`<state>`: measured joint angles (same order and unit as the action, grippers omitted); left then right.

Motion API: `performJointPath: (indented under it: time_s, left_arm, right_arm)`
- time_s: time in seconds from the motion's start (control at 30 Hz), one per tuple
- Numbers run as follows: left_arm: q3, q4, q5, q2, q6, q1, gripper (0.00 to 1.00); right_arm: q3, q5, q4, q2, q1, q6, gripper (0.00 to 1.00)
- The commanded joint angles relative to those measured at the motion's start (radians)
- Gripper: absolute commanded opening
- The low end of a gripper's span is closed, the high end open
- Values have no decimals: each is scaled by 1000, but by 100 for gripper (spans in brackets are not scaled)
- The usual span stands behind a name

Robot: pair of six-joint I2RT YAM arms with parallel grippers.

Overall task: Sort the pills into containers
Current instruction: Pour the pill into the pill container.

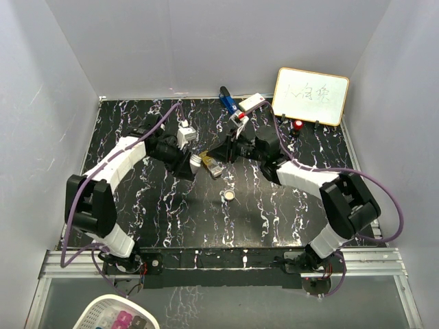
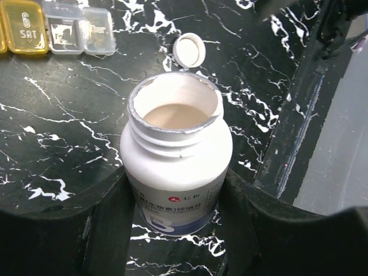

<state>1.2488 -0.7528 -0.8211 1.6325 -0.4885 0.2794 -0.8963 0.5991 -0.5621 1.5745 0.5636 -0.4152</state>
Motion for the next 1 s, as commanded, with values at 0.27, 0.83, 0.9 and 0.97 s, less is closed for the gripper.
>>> performJointPath:
  time_s: [0.27,0.83,0.9,0.97]
  left_arm:
    - [-15,-49,-78,-49,-11,1,0]
    - [-19,-62,-68,-37,-12,56,0]
    - [-20,-62,-70,-39,-15,64,0]
    - [-20,-59,-71,-47,-12,67,0]
  right_arm:
    - [-13,287,-152,-22,-15,-41,25]
    - [-112,291,-128,77,10,-24,39]
    - [-126,297,-126,93,13,-23,36]
    - [-132,299,-124,102,15,-23,35]
